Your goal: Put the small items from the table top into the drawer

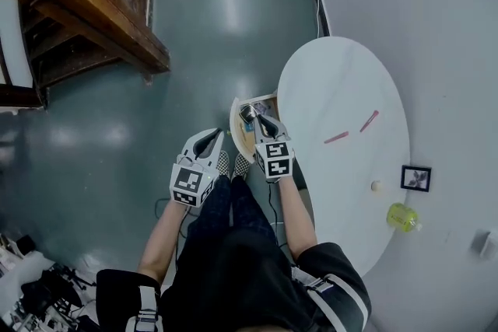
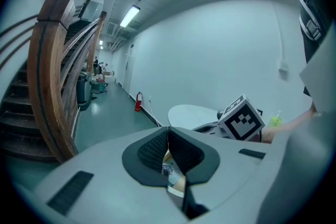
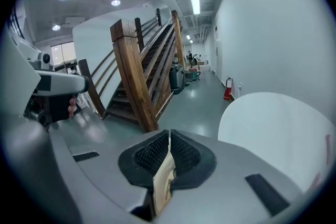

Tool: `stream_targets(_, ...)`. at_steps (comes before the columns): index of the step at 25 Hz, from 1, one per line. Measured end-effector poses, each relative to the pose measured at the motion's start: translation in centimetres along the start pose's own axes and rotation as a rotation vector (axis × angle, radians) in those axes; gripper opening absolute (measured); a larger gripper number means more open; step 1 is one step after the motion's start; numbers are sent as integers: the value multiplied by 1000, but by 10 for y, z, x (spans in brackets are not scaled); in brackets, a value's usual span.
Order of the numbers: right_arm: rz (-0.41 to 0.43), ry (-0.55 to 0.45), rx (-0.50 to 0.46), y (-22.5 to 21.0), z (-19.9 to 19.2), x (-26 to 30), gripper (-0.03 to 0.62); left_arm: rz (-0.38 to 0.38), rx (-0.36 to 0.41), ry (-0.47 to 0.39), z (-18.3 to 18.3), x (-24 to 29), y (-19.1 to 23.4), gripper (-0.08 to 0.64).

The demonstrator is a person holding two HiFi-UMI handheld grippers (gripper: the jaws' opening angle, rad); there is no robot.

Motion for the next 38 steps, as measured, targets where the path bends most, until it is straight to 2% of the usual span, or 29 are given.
stream_targets(11, -41, -198, 12, 15, 92, -71, 38, -21, 62, -86, 64, -23, -22, 20)
stream_targets(18, -88, -292, -44, 20, 131, -121, 38, -59, 96, -137, 99, -34, -38, 20)
stream_targets(29, -159, -371, -21, 21, 146, -179, 37, -119, 134, -195, 127, -45, -59, 20)
stream_targets(38, -201, -404, -22, 28, 137, -212, 37, -152, 155, -211, 126, -63, -71, 20)
Point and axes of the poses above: the fingertips, and each gripper's own axes: x forward along the fingers, y to its left, z out of its top, the point moved 3 cm from there along -x, backward along the fingers, and after that the axes turned 12 degrees about -y, right-handed, at the moved point
